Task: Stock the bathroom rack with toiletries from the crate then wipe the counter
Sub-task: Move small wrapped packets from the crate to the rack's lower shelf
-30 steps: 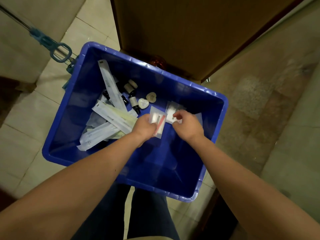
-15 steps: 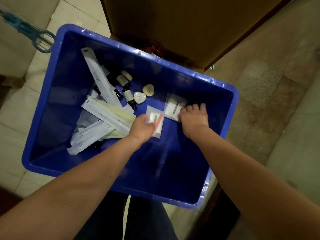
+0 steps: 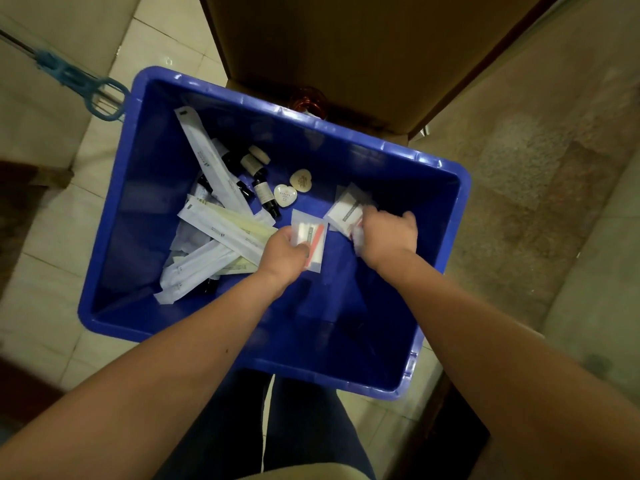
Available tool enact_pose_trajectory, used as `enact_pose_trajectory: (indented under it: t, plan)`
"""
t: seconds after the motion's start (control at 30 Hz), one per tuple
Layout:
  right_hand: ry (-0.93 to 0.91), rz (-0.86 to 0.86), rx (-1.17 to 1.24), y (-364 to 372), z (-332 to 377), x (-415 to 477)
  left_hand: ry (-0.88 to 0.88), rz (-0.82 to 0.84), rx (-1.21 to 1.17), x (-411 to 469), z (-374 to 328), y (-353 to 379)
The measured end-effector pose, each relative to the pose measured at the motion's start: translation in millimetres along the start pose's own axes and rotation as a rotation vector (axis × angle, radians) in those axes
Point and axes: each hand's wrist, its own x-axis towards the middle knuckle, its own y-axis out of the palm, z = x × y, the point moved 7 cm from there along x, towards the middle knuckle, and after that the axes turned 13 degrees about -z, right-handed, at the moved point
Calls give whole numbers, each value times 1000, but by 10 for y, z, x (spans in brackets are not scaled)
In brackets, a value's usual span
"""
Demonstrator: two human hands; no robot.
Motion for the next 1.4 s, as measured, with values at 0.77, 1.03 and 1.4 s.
enact_pose_trajectory:
  t: [0.77,1.03,1.4]
  plan:
    - [505,-61,1212,-1157,56,-1117,263,-171,3,-1140,-844,-1051]
    - [499,-146,1366,-1714,-1,-1467,423,-63,63,-1471,-1268,-1182]
    - [808,-427,1694,-2015,166,-2307,613,196,129,-1886,-1607,-1309]
